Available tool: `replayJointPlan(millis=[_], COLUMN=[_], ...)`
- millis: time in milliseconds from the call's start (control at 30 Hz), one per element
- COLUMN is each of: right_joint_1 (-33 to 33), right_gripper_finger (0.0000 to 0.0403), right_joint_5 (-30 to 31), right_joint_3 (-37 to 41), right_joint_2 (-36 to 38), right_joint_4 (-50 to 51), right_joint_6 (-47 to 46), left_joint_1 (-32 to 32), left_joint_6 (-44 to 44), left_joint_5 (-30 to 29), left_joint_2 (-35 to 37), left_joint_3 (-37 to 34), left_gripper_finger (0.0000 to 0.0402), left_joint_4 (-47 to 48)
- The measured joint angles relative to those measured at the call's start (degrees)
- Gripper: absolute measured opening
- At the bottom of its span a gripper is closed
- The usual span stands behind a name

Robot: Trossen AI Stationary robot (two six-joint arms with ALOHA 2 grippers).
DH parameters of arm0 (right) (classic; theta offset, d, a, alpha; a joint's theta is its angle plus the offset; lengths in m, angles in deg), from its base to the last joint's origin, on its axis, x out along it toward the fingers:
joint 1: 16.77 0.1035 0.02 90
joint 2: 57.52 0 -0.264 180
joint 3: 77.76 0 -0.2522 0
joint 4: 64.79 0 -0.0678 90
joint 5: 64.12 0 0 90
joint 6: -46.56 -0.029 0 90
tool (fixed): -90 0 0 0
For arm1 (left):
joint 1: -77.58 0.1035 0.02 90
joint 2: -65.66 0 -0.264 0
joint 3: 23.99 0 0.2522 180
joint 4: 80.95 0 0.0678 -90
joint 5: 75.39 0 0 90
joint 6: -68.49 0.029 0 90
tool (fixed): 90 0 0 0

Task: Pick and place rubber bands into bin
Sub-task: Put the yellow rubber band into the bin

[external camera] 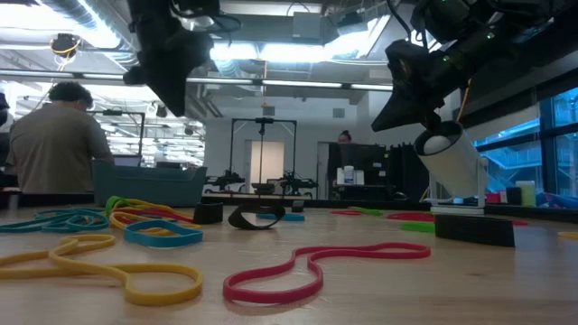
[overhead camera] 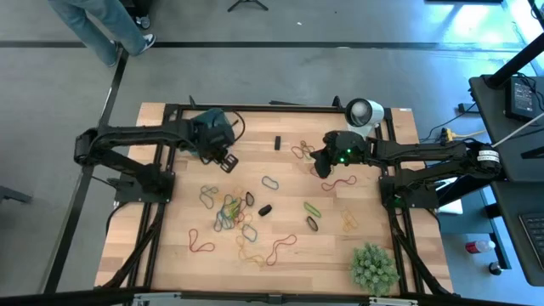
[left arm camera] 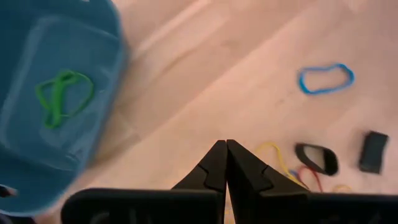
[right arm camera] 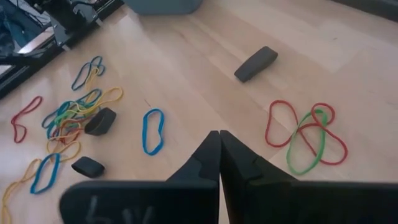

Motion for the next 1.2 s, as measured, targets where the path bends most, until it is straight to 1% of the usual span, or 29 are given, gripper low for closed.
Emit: replayJointPlan(millis=[100,167,300,433,500,567,667,733,833,967,1067,1133,1200], right_joint_1=[0.0,0.0,0.59,2.23,3.67,5.58,8.88,11.16,14.73,19.25,22.69,24.55,26.23], right_gripper_finger=[0.0004,0.0004,0.0003,0.0002,0.0002,0.0002,0.0001,0.0001,0.0001,0.0001,0.0,0.0,0.0001], right_joint_5=[0.01,0.01,-0.25,-0.42,0.12,1.77,4.74,7.09,10.55,12.08,11.54,8.38,4.5], right_joint_3=[0.0,0.0,0.0,-0.02,-0.02,-0.02,-0.67,-2.66,-7.5,-14.85,-19.58,-21.66,-22.43], right_joint_2=[0.0,0.0,0.0,0.0,0.0,0.0,0.0,0.0,0.0,-1.02,-3.48,-5.34,-7.22], right_joint_4=[0.01,0.03,0.09,0.85,1.64,1.86,3.18,7.68,18.5,34.35,44.52,50.29,53.58], right_joint_6=[0.42,0.12,-1.03,-3.97,-6.16,-8.72,-12.48,-15.35,-19.7,-26.98,-34.01,-40.75,-47.96], left_joint_1=[-3.45,-5.47,-8.26,-9.67,-9.82,-9.8,-9.8,-9.77,-9.77,-9.22,-8.7,-8.32,-8.05], left_joint_6=[-3.03,-5.62,-6.43,-3.05,-0.65,1.45,3.54,5.14,8.81,12.8,15.84,17.19,18.31], left_joint_5=[-1.43,-3.93,-5.02,-4.12,-2.17,0.33,1.47,1.58,1.65,1.85,2.11,2.09,2.1], left_joint_2=[0.0,0.0,-0.04,-0.04,-0.04,-0.04,-0.04,-0.04,-0.04,-0.04,-0.04,-0.04,-0.04], left_joint_3=[-0.04,-0.53,-1.77,-3.56,-4.99,-6.66,-8.87,-10.0,-10.88,-10.91,-10.91,-10.91,-10.88], left_gripper_finger=[0.0001,0.0002,0.0002,0.0002,0.0002,0.0001,0.0002,0.0002,0.0001,0.0002,0.0002,0.0002,0.0003], left_joint_4=[-0.01,0.0,0.03,-0.07,-0.17,-0.6,-0.82,-1.05,-1.18,-2.78,-4.8,-6.42,-7.93])
